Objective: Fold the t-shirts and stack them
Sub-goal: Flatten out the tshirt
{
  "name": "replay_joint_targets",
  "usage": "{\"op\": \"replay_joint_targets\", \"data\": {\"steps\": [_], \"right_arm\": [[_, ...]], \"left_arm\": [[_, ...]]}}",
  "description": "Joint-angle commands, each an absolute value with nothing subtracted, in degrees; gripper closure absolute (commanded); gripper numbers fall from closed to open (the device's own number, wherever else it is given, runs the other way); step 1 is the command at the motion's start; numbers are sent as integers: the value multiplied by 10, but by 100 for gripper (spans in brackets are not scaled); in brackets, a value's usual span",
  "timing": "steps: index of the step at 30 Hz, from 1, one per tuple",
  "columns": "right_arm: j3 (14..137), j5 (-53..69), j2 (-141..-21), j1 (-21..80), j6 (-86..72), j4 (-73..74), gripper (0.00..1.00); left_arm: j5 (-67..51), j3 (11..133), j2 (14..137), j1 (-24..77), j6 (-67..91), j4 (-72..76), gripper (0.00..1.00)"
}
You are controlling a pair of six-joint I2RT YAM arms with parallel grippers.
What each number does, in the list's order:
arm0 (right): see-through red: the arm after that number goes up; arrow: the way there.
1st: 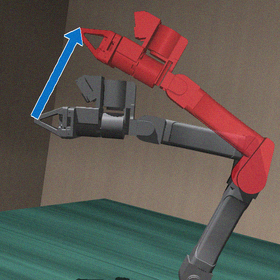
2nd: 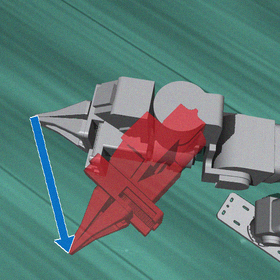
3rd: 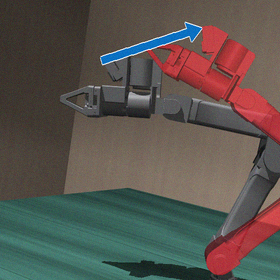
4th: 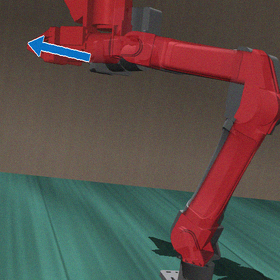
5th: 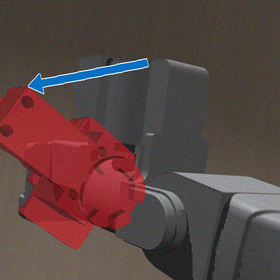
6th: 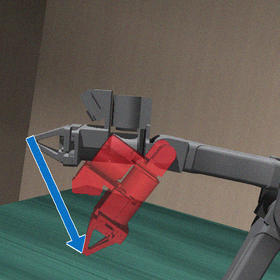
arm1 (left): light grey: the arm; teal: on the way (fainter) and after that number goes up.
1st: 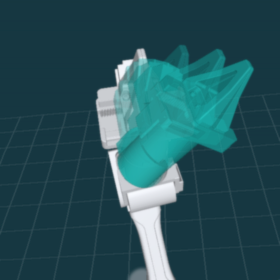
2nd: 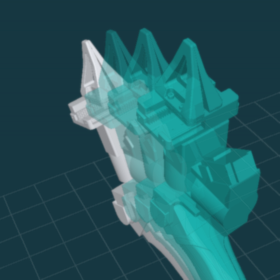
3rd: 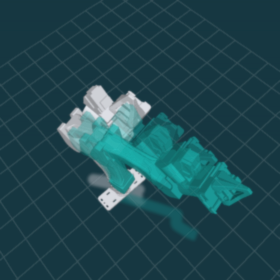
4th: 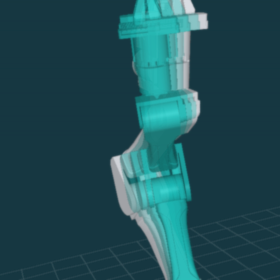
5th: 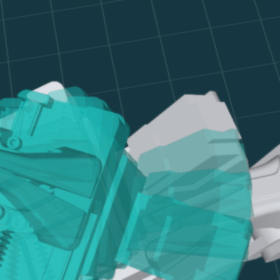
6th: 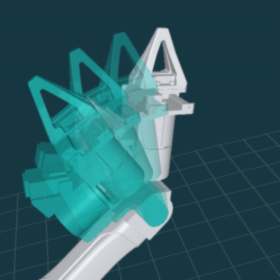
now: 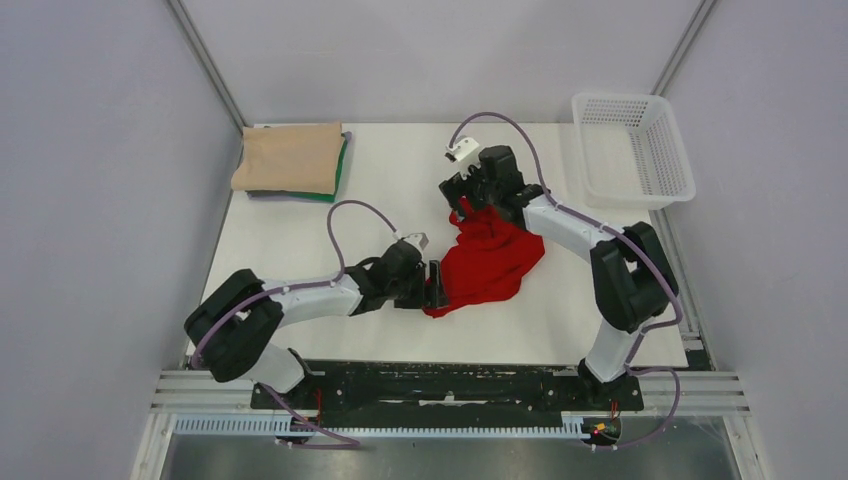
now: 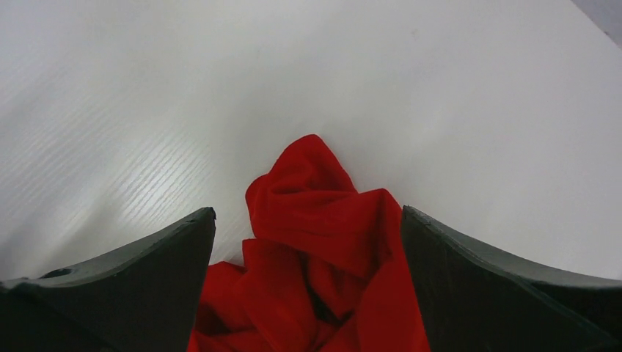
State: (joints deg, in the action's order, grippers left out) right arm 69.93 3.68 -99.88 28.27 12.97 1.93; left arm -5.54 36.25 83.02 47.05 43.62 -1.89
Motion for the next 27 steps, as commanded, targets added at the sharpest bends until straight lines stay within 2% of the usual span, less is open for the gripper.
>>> {"op": "replay_joint_targets", "data": {"steps": [1,3,6,10,17,19,20,21,22,27], "right_arm": [[762,25,-1049,296,172,43,2],[782,35,-1081,301,187,51,2],[825,35,-1134,302,190,73,2],[884,28,-1196,304,204,106,7],[934,-58,-1258,309,209,139,33],[937,-85,-1264,309,200,139,51],[939,-94,-1265,309,194,139,63],[938,-102,-1263,309,185,138,85],[937,-115,-1263,309,176,136,99],[895,-176,-1195,307,125,87,100]], "left_arm": [[24,390,897,512,433,-30,32],[48,402,921,515,444,-32,53],[72,420,946,515,454,-49,96],[99,420,937,515,454,-70,98],[162,397,873,515,454,-116,98],[177,391,855,515,456,-125,98],[183,390,847,515,457,-131,98],[189,389,840,515,457,-139,98],[195,390,832,515,458,-147,98],[254,399,767,515,460,-207,98]]}}
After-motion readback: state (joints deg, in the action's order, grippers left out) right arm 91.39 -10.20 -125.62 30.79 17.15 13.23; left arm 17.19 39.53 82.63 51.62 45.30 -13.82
